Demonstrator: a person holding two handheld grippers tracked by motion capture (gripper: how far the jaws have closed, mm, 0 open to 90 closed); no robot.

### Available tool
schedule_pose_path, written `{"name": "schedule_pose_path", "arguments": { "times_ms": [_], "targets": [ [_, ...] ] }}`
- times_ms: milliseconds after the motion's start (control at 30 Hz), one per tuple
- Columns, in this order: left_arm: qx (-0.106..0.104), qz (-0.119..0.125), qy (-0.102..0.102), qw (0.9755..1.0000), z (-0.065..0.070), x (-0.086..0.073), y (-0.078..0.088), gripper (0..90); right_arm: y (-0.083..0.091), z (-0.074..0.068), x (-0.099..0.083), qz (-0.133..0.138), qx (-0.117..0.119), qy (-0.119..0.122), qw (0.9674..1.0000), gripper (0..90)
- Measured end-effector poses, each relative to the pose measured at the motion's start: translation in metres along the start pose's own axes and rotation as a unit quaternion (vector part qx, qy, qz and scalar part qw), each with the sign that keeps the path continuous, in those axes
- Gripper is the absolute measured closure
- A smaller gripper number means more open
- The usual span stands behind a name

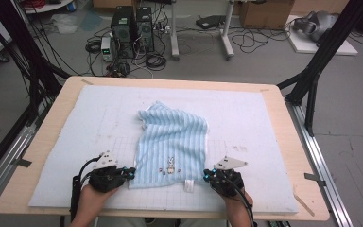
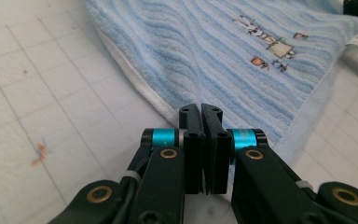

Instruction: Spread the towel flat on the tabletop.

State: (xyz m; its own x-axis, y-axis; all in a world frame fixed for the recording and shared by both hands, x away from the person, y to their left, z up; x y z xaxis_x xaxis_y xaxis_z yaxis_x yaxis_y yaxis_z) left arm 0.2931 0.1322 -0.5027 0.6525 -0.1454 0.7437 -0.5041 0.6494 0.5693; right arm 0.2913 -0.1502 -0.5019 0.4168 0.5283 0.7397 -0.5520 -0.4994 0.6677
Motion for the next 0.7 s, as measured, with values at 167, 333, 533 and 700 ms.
{"name": "schedule_pose_path", "arguments": {
  "times_ms": [167,333,533,700],
  "targets": [
    [-0.027,0.010,0.003,0.9996,0.011,-0.006,0.014,87.1,0.021,-0.007,-0.001,0.019,0.005,0.000,0.9998,87.6],
    [-0.067,0.008,0.006,0.9977,0.025,-0.013,0.026,87.2,0.038,-0.019,-0.008,0.029,0.016,-0.006,0.9994,87.6],
    [-0.091,-0.011,0.010,0.9958,0.034,-0.025,0.036,86.7,0.052,-0.032,-0.018,0.025,0.024,-0.017,0.9993,82.0],
    [-0.050,0.029,0.013,0.9982,0.022,-0.011,0.033,55.8,0.050,-0.016,-0.010,0.046,-0.022,-0.036,0.9980,49.8]
  ]
}}
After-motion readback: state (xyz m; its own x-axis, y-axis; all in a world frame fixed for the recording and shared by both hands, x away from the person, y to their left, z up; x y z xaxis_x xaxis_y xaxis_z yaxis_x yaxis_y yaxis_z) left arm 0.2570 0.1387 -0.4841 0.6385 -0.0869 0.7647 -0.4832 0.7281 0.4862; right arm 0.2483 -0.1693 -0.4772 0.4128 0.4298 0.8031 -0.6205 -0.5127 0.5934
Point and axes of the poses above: each handheld gripper's, and its own axes: y roughly backward along the jaws, x roughly out of its top, z roughly to its right, the point moved 9 cm from there along -y, roughly forward along the jaws, and after that the axes turned 11 degrees about y, right-handed, at the moved point
